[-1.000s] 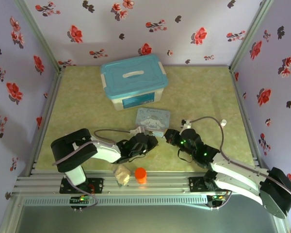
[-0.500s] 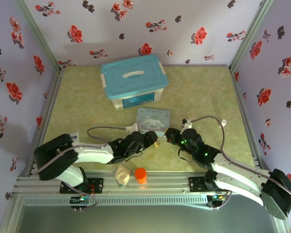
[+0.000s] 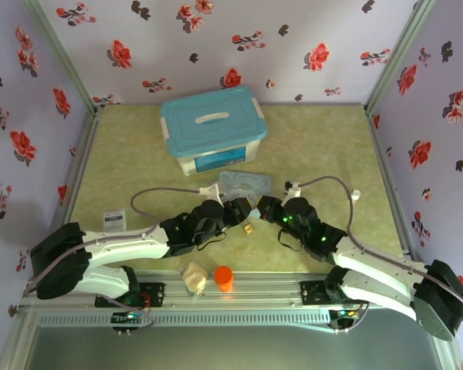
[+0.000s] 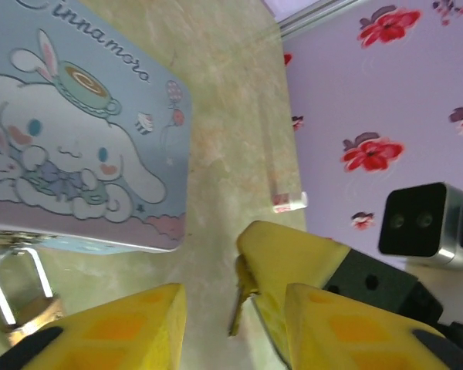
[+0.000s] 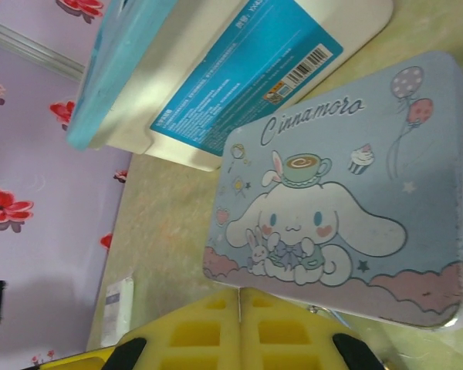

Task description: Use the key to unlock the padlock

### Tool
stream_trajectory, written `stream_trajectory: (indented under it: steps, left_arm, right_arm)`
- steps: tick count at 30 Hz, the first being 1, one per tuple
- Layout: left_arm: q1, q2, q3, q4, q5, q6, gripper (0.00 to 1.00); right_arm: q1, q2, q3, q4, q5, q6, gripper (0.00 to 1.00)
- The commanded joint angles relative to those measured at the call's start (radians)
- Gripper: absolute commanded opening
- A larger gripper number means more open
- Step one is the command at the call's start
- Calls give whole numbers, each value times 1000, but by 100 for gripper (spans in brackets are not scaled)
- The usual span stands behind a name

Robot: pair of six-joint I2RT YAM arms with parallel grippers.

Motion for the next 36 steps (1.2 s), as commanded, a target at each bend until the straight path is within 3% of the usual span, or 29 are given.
stream_trajectory:
  steps: [1, 6, 14, 26, 36]
  left_arm:
    - [-9, 40, -45, 183, 7, -89, 32]
    - [-9, 67, -62, 240, 31, -138, 22]
    - [-4, 106, -99, 357, 18, -185, 25]
    - [11, 120, -141, 514, -24, -174, 20]
    - [21, 194, -133, 580, 26, -217, 10]
  right_arm:
    - [9, 12, 8, 92, 27, 30, 0]
    - [9, 24, -5, 137, 25, 66, 0]
    - [10, 45, -16, 185, 7, 92, 0]
    - [16, 11, -55, 193, 12, 112, 0]
    - [17, 19, -59, 211, 5, 115, 0]
